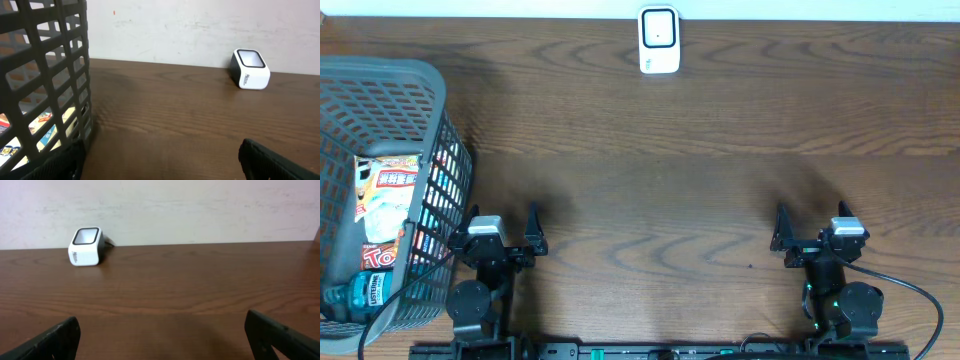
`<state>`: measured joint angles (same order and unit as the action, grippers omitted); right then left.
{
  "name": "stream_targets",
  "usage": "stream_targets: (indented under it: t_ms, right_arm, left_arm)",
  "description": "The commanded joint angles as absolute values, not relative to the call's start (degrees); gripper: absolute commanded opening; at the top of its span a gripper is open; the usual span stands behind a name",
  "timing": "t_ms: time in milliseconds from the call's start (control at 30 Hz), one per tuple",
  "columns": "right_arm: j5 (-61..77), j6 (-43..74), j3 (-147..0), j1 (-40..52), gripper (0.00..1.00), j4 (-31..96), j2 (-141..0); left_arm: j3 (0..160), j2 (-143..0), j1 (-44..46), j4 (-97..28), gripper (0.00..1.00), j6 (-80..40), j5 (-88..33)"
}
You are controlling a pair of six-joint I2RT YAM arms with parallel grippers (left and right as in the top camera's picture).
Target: Scan the item barcode
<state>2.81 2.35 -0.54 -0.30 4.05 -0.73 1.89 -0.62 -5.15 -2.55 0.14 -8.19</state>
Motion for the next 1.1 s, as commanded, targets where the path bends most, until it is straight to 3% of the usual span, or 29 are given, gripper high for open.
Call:
stream_targets:
  t_ms: [0, 367, 600, 1067]
  right_arm:
    - [2.48, 2.09, -0.32, 0.1, 0.99, 4.16, -0.38]
    - [2.48, 2.09, -0.32, 0.1, 0.99, 4.16, -0.38]
    - [2.48, 2.09, -0.32, 0.1, 0.99, 4.16, -0.38]
    - [2.48, 2.09, -0.32, 0.1, 0.99, 4.16, -0.38]
  left_arm:
    - [0.23, -0.38, -5.06, -3.36, 0.98, -0.08, -7.9]
    - [0.23, -0.38, -5.06, -2.68, 0.98, -0.1, -9.17]
    - [1.19, -0.69, -5.06, -2.68, 0.98, -5.52, -20.8]
    - [14.92, -5.78, -5.04, -2.76, 0.98, -12.51, -26.61]
